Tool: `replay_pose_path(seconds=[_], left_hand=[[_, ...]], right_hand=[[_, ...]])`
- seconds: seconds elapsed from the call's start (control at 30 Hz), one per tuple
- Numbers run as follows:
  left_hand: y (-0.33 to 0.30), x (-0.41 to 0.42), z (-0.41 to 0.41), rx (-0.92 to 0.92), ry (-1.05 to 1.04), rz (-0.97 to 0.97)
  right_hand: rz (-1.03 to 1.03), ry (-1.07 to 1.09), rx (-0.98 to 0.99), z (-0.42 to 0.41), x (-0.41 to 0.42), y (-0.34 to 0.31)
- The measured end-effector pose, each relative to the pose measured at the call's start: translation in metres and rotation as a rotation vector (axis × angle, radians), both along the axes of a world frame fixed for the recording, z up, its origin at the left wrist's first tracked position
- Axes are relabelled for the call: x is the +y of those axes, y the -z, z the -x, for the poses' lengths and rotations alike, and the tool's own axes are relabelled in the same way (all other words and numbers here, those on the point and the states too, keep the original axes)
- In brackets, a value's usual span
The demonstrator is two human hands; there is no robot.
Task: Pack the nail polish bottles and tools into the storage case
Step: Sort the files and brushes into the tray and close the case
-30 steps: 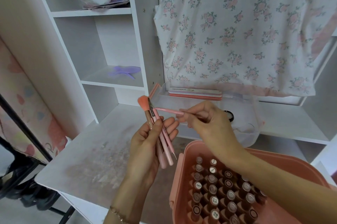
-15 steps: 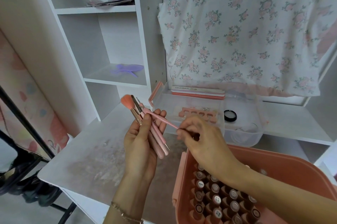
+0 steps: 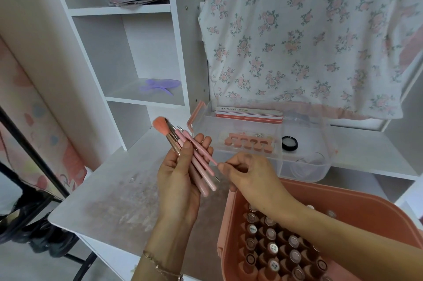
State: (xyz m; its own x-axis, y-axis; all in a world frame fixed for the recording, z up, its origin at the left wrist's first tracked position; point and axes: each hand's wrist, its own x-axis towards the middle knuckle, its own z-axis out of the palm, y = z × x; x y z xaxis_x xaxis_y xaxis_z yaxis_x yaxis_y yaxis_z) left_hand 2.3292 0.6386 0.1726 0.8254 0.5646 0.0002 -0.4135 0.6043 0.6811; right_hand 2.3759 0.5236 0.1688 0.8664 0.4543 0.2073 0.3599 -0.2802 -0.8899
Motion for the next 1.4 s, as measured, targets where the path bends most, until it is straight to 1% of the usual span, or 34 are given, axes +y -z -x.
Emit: replay_pose_path(seconds=[0.17,0.43,0.6,0.67,0.8,0.87,0.97,1.03,1.1,1.17,1.23,1.3,1.4], left_hand=[[0.001,-0.001,-0.001,0.007,0.020,-0.008],[0.002,-0.001,-0.001,0.057,0.020,-0.054],[0.002,0.004,-0.003,0.074,0.020,-0.082],[0.002,0.007,-0.004,0.076,0.068,-0.100],[0.002,0.013,-0.001,0.128,0.233,-0.251],[0.000,0.014,0.000,0.134,0.290,-0.316],[-0.010,0.017,-0.007,0.116,0.319,-0.359],[-0.023,0.021,-0.019,0.105,0.333,-0.401],[-0.038,0.027,-0.037,0.113,0.373,-0.531],[-0.053,0.035,-0.058,0.165,0.441,-0.731],[-0.066,0.042,-0.082,0.233,0.525,-0.947],[-0.078,0.047,-0.108,0.290,0.621,-1.186],[-0.089,0.045,-0.143,0.297,0.736,-1.563]], right_hand=[[-0.014,-0.018,0.042,-0.001,0.002,-0.001],[0.031,-0.052,0.056,-0.001,0.002,-0.001],[0.090,-0.068,-0.015,-0.004,-0.002,-0.002],[0.091,-0.031,-0.072,-0.008,-0.006,-0.011],[-0.081,-0.023,-0.061,-0.022,-0.009,-0.034],[-0.139,-0.048,-0.085,-0.025,-0.009,-0.043],[-0.140,-0.120,-0.118,-0.030,-0.012,-0.058],[-0.054,-0.118,-0.167,-0.039,-0.016,-0.062],[0.104,-0.061,-0.241,-0.052,-0.025,-0.061],[0.198,0.018,-0.246,-0.070,-0.038,-0.057],[0.258,0.083,-0.238,-0.088,-0.053,-0.050],[0.355,0.139,-0.276,-0.105,-0.068,-0.044],[0.476,0.199,-0.352,-0.124,-0.086,-0.037]])
